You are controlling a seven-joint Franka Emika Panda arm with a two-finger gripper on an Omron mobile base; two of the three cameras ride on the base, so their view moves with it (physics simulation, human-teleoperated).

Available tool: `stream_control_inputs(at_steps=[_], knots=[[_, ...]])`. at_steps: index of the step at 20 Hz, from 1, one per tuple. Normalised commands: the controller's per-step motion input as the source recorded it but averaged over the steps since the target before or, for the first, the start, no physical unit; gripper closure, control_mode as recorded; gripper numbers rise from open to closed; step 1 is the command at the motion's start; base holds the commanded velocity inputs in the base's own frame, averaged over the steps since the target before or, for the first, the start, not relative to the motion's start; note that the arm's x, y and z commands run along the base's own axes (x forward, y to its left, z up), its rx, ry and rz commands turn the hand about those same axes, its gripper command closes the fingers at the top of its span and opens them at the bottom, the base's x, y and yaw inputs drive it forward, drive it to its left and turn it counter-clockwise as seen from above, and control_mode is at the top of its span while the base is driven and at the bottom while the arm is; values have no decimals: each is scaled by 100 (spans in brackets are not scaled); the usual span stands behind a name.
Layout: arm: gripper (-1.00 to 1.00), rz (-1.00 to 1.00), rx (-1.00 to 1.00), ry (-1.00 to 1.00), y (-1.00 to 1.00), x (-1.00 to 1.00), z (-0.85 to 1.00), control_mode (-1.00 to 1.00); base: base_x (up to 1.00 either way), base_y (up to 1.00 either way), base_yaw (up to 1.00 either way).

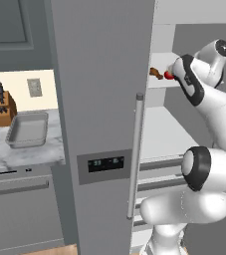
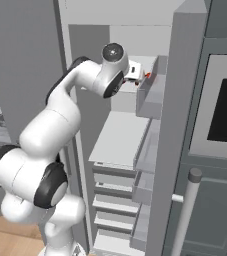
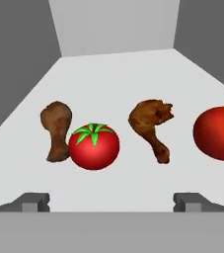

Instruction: Place one tomato and one chicken drumstick in each tupperware on the nearby counter, to pack two identical lunches.

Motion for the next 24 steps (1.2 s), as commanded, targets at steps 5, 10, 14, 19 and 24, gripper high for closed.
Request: stream_control_inputs(at_steps=[5,10,14,19,24], knots=[[-100,2,0,1,0,47,-17,-100,0,0,0],[-100,0,0,1,0,53,-20,-100,0,0,0],[-100,0,0,0,0,62,-19,-100,0,0,0],[100,0,0,0,9,40,-32,-100,0,0,0],[100,0,0,0,4,-24,-35,-100,0,0,0]])
